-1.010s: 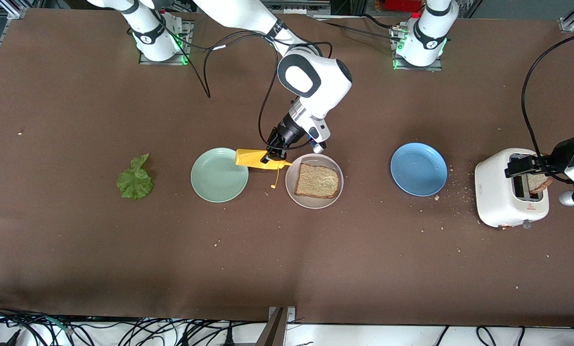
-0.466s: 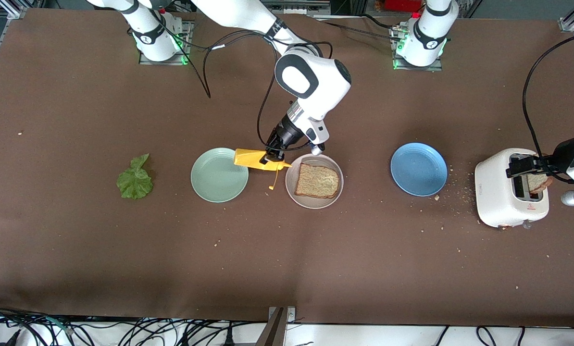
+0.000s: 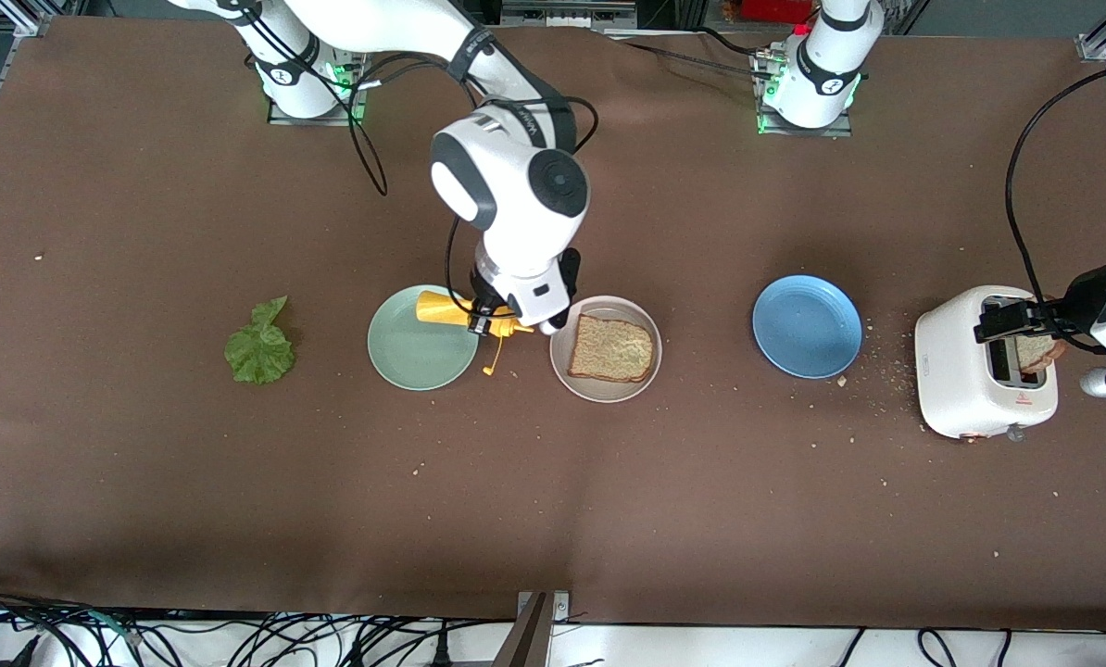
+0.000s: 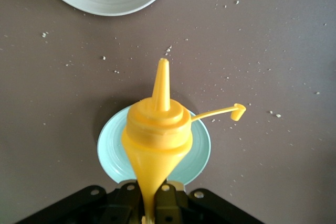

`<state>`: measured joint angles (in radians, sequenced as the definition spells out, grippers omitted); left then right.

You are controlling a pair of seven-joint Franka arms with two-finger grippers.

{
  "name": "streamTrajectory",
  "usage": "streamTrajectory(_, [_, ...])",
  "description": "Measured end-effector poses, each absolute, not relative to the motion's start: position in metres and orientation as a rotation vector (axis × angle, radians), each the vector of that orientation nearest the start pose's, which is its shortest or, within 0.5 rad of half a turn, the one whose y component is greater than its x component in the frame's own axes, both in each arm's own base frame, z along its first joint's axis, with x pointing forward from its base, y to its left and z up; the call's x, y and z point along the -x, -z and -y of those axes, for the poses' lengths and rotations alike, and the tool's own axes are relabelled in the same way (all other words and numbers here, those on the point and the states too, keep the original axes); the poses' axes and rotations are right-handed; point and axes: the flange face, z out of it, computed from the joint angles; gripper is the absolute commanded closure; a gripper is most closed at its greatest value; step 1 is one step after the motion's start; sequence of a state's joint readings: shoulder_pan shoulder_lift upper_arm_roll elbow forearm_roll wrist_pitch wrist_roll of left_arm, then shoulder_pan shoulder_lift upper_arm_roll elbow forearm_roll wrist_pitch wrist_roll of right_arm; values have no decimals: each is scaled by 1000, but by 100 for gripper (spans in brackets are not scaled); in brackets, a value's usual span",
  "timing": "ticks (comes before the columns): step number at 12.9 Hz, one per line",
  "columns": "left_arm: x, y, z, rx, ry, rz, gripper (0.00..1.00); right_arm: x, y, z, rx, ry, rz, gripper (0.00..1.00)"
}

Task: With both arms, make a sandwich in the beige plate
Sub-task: 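Set the yellow bottle down beside the mint-green plate with the right gripper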

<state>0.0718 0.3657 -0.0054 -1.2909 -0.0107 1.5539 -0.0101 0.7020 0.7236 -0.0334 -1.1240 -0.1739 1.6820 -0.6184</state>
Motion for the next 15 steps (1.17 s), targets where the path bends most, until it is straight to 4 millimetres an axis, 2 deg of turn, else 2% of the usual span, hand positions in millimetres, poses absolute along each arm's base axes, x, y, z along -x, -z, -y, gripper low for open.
streamTrajectory(4, [-655,-533,-43,3150,-159,125,0,-649,-377,-345,2359,-142,1783,100])
streamTrajectory(7, [-654,-534,-47,3150,-158,135,0,-683,-368,-268,2153,-9,1671,100])
streamTrajectory(11, [-654,-534,-48,3149,-158,136,0,-691,-345,-203,1879,108,1616,100])
streamTrajectory(13, [-654,-534,-48,3149,-158,136,0,-687,-323,-147,1707,185,1537,100])
streamTrajectory(15, [-654,-534,-48,3149,-158,136,0,-676,-283,-83,1553,297,1489,100])
